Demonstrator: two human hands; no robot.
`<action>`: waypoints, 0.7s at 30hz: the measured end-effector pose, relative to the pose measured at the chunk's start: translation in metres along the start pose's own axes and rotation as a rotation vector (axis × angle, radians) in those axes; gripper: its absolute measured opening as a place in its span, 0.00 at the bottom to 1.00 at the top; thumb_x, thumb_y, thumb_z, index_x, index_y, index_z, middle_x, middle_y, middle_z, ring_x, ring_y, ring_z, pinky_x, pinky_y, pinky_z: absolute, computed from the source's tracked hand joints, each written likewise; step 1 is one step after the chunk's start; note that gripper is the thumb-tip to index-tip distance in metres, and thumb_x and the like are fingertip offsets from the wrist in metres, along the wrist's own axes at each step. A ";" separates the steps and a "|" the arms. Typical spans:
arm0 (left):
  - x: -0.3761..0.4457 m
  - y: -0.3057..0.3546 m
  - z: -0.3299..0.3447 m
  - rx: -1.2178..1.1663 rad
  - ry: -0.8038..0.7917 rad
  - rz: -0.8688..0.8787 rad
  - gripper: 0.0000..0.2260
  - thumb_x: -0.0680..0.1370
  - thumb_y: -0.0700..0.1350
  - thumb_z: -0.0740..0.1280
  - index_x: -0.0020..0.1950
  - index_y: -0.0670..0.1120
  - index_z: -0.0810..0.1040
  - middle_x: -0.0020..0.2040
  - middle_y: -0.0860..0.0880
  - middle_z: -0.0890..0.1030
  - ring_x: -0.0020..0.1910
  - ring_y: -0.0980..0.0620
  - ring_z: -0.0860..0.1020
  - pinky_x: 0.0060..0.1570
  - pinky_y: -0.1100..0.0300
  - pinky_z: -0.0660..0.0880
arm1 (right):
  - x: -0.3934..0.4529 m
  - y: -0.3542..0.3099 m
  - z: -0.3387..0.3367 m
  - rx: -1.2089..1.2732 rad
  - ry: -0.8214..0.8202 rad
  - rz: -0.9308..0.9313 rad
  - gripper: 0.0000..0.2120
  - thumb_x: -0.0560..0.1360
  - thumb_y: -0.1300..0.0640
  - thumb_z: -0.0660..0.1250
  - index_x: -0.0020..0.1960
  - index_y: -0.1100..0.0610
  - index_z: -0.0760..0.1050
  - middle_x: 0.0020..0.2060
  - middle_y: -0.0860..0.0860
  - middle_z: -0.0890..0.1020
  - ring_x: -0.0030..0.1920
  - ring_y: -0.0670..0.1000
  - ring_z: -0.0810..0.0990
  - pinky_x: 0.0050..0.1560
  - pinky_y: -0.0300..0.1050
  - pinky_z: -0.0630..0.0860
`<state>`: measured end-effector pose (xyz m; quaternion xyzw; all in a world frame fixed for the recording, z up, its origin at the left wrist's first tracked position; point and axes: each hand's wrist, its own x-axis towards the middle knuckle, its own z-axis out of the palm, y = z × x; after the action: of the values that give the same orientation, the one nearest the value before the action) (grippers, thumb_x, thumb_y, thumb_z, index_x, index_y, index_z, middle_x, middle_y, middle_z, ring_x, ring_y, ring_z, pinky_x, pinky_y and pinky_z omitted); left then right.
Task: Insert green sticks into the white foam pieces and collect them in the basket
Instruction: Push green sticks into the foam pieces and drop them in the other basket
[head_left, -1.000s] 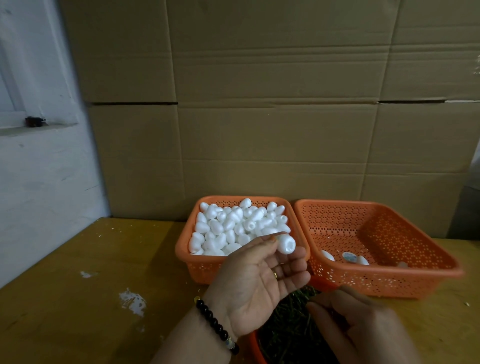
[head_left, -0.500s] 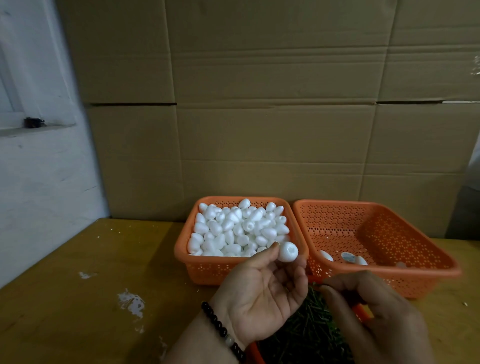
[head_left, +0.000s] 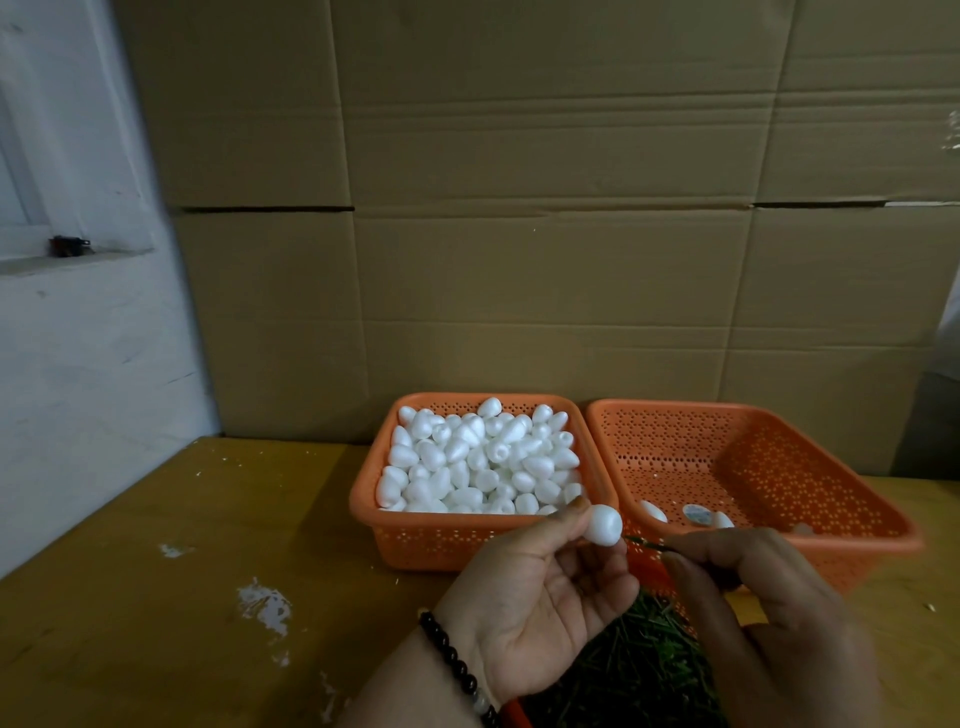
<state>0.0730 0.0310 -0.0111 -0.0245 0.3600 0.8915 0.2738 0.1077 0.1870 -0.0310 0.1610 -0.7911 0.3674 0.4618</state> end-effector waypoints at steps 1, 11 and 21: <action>-0.001 -0.001 0.001 0.014 -0.003 0.008 0.12 0.70 0.42 0.71 0.50 0.37 0.82 0.38 0.40 0.80 0.33 0.49 0.79 0.31 0.57 0.80 | 0.000 0.000 0.000 -0.003 0.000 -0.004 0.09 0.70 0.50 0.64 0.41 0.54 0.80 0.39 0.43 0.79 0.44 0.34 0.76 0.52 0.22 0.64; -0.006 -0.005 0.008 0.139 -0.030 0.064 0.06 0.67 0.43 0.72 0.38 0.42 0.86 0.38 0.43 0.80 0.34 0.50 0.79 0.34 0.57 0.79 | 0.001 0.002 0.002 -0.002 0.018 -0.010 0.10 0.70 0.49 0.65 0.40 0.54 0.81 0.39 0.43 0.79 0.42 0.36 0.76 0.45 0.24 0.68; -0.008 -0.005 0.010 0.148 -0.030 0.091 0.06 0.68 0.42 0.71 0.38 0.41 0.85 0.38 0.42 0.79 0.34 0.50 0.78 0.33 0.57 0.79 | 0.000 0.006 0.003 0.007 0.027 0.001 0.09 0.70 0.49 0.65 0.40 0.54 0.81 0.39 0.42 0.79 0.41 0.37 0.76 0.43 0.25 0.68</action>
<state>0.0836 0.0365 -0.0050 0.0253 0.4216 0.8742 0.2395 0.1029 0.1888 -0.0347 0.1573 -0.7837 0.3724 0.4716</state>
